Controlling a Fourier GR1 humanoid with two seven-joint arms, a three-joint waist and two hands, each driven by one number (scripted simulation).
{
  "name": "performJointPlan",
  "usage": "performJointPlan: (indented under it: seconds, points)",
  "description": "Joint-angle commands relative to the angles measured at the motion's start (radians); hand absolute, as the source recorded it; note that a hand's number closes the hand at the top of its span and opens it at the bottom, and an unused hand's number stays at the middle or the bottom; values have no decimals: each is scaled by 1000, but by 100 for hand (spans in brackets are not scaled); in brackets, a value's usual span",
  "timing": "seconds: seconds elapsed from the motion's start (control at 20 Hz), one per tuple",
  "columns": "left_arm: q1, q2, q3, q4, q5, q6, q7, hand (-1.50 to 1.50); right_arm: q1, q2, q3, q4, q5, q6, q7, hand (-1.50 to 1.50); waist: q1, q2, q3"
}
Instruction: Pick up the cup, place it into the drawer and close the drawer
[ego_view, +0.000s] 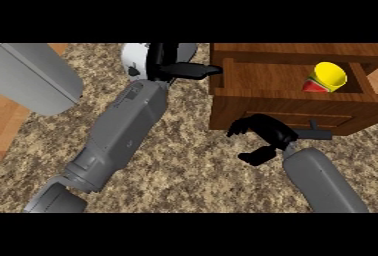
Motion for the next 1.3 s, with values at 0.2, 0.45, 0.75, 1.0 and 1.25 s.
performJointPlan:
  seconds: [0.2, 0.45, 0.75, 1.0, 1.25]
  points:
    - [127, 61, -6, -115, 3, -62, 7, -150, -196, 18, -127, 422, 17, -139, -253, 150, 50, 6, 2]
    - [181, 93, -18, -177, 8, -97, 40, -150, -350, -45, -250, 543, -31, -164, -288, 150, 89, 11, 3]
    - [235, 146, -27, -217, 9, -158, 53, -150, -461, -88, -329, 633, -58, -209, -248, 150, 136, 23, 4]
    - [236, 157, -22, -230, 18, -180, 68, -150, -495, -132, -372, 624, -109, -151, -240, 150, 139, 31, 3]
    - [258, 171, -33, -241, 13, -212, 67, -150, -500, -149, -379, 599, -128, -119, -233, 150, 155, 38, 2]
